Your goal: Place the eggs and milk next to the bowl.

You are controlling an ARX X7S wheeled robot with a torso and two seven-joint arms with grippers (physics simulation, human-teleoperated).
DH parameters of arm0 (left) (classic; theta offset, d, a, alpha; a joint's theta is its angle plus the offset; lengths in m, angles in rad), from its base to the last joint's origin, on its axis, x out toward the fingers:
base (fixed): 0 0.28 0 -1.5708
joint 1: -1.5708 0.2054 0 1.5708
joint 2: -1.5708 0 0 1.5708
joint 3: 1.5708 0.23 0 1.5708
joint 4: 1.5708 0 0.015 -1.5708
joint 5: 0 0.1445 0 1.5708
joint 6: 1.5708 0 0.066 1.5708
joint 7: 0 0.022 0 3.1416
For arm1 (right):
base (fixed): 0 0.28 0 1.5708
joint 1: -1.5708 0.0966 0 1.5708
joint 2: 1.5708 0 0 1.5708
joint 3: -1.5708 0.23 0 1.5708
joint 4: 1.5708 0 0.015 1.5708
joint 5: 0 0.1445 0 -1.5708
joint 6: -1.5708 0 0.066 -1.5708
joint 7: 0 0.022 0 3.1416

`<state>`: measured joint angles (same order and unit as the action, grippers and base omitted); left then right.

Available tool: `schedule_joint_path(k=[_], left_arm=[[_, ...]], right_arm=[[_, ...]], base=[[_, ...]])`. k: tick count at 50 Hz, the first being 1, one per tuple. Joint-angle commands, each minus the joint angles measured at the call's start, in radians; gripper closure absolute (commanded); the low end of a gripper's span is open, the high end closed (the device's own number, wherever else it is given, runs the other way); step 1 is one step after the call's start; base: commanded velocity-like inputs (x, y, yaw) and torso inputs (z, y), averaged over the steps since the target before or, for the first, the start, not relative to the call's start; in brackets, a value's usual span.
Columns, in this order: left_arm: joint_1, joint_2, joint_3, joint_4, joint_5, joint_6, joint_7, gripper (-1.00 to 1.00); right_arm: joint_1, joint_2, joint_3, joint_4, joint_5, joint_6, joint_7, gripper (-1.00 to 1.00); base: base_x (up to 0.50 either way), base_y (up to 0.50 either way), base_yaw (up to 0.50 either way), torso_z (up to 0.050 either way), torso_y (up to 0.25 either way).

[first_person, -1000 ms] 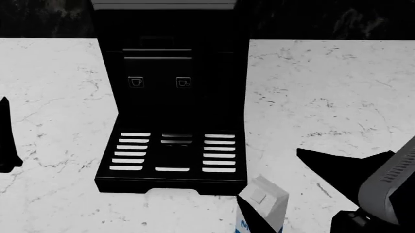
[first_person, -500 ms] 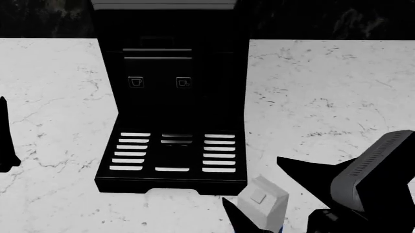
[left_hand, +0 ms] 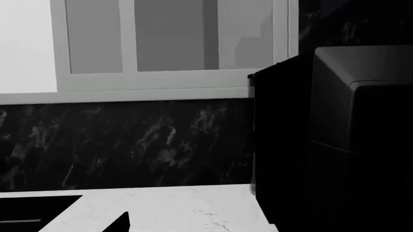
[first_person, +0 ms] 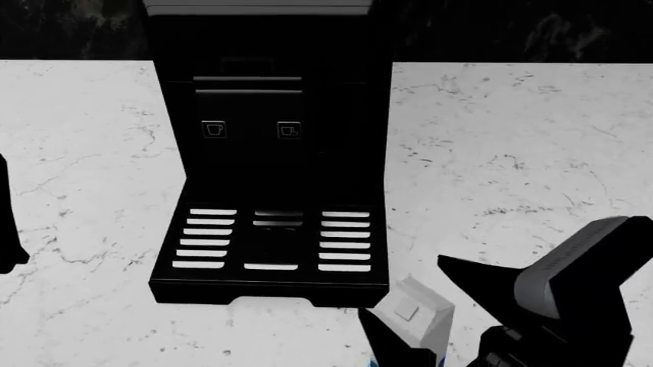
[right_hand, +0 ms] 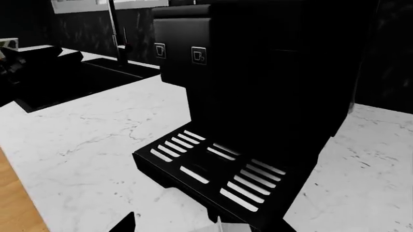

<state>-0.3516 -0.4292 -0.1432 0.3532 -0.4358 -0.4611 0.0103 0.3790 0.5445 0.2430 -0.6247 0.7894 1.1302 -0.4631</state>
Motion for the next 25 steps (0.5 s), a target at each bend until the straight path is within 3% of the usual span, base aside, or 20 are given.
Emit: schedule_joint_path(k=[1,25], left_arm=[[0.012,-0.001,-0.007,-0.004,-0.009,0.011,0.006,-1.00],[0.014,-0.003,-0.004,-0.013,-0.011,0.020,0.003,-1.00]], right_arm=[[-0.031,0.006,-0.039,0.059,-0.053,-0.059,-0.018,-1.00],[-0.049,0.000,-0.072,0.096,-0.069,-0.096,-0.029,-1.00]], base=[[0.00,0.00,0.00,0.000,0.000],[0.00,0.00,0.00,0.000,0.000]])
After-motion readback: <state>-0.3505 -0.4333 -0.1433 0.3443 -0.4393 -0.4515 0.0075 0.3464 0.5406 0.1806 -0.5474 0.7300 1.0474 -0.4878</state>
